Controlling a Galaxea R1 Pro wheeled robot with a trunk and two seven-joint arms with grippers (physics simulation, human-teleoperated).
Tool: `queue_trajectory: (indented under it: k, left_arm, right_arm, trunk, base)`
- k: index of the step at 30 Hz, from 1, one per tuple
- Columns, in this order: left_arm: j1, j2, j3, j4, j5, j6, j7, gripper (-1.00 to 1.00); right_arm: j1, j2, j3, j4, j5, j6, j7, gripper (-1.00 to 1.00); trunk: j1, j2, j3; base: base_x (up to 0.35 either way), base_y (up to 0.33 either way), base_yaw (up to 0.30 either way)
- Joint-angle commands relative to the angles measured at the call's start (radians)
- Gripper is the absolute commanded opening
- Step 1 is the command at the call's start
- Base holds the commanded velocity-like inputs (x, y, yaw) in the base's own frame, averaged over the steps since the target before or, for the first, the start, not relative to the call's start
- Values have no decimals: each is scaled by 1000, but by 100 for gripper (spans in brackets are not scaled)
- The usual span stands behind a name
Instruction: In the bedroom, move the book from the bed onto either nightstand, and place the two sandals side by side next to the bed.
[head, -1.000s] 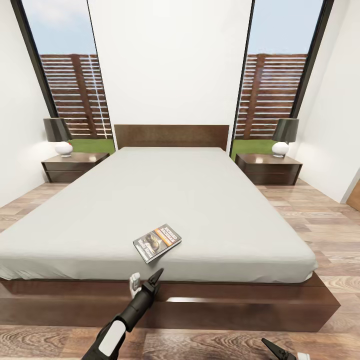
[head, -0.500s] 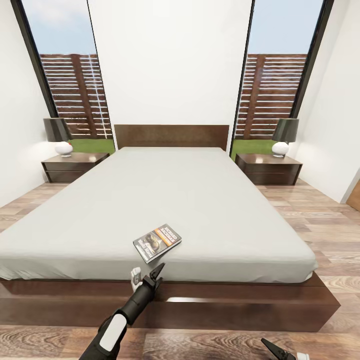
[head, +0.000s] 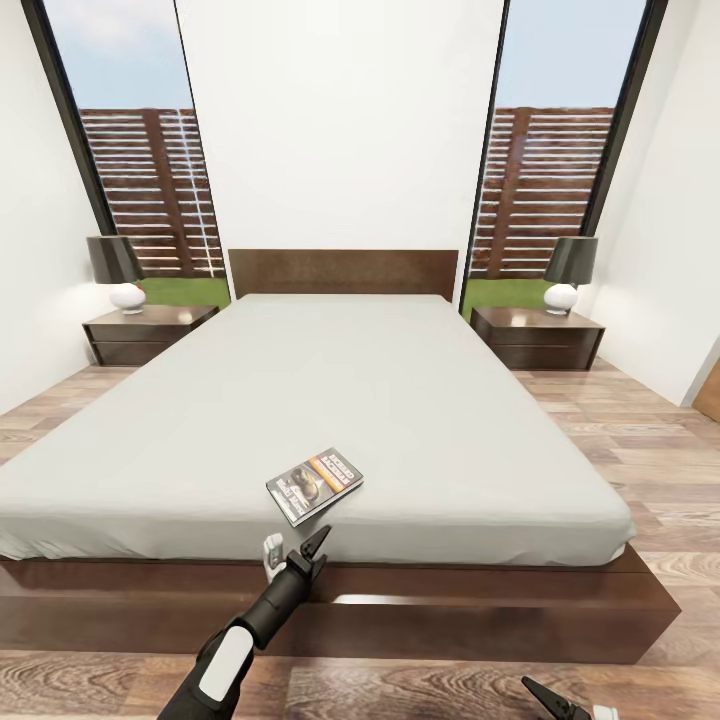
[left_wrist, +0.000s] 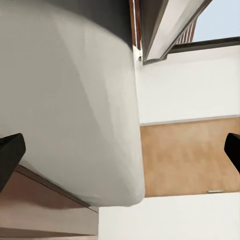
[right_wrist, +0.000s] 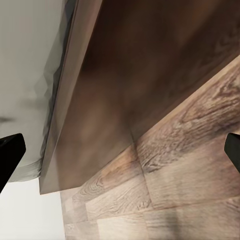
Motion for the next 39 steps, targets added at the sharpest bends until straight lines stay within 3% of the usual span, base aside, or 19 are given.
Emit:
queue_trajectory:
  k: [1, 12, 16, 23, 39]
  left_arm:
    - [-1, -1, 5, 0, 3, 10, -3, 100]
    - [-1, 4, 7, 0, 3, 12, -2, 100]
    - [-1, 5, 8, 0, 4, 12, -2, 100]
    - [-1, 6, 8, 0, 4, 12, -2, 100]
    - [0, 7, 9, 1, 4, 12, -4, 100]
  right_arm:
    - [-1, 0, -1, 3, -4, 10, 5, 100]
    - [-1, 0, -1, 3, -4, 10, 5, 100]
    - [-1, 0, -2, 3, -4, 10, 5, 100]
    - [-1, 0, -2, 3, -4, 10, 5, 100]
    - [-1, 0, -3, 3, -4, 10, 5, 100]
  trunk:
    - [0, 0, -1]
    - [0, 0, -1]
    - [-2, 1, 15]
    - [-29, 49, 36]
    - [-29, 49, 36]
  base:
    - [0, 0, 0]
    - [0, 0, 0]
    - [0, 0, 0]
    - [0, 0, 0]
    - [0, 0, 0]
